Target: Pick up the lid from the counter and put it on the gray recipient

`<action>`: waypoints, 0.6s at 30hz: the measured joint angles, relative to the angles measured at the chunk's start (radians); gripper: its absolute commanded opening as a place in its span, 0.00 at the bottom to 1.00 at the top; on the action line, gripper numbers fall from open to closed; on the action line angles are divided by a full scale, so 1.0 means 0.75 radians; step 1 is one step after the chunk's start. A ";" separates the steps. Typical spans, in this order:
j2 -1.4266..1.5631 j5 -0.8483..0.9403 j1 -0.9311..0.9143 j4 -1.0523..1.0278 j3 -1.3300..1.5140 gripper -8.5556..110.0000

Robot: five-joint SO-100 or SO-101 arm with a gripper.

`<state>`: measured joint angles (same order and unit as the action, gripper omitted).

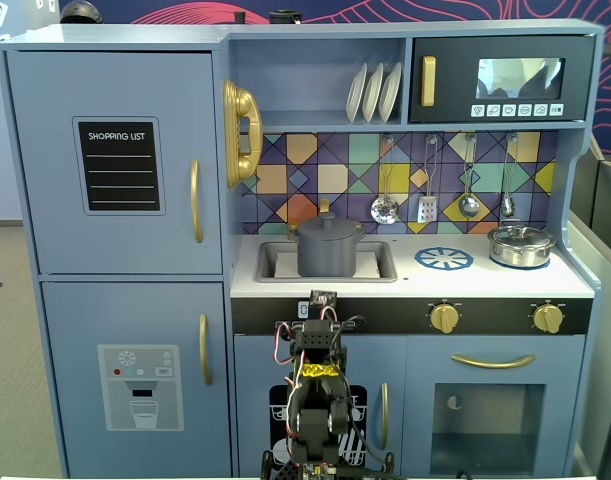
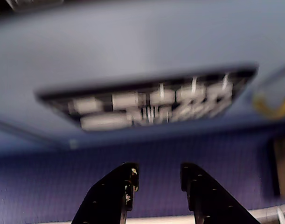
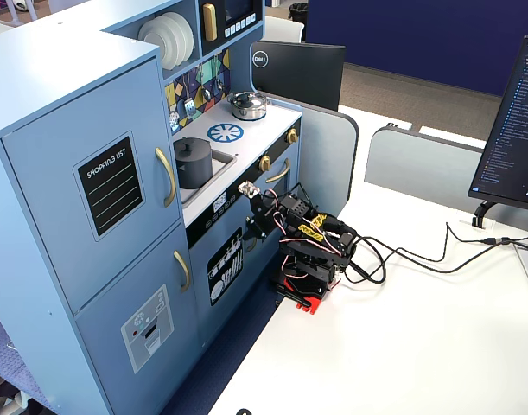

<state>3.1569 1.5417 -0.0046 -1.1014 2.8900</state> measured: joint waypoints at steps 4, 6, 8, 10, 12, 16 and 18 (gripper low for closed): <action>0.016 0.014 0.016 -0.207 0.072 0.07; 0.018 0.078 0.014 -0.295 0.119 0.07; 0.025 0.133 0.014 -0.346 0.137 0.07; 0.031 0.141 0.016 -0.356 0.133 0.08; 0.037 0.102 0.016 -0.358 0.129 0.09; 0.037 0.031 0.016 -0.358 0.117 0.10; 0.037 0.020 0.016 -0.358 0.117 0.11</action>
<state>3.1845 1.5570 0.0077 -1.3698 2.9775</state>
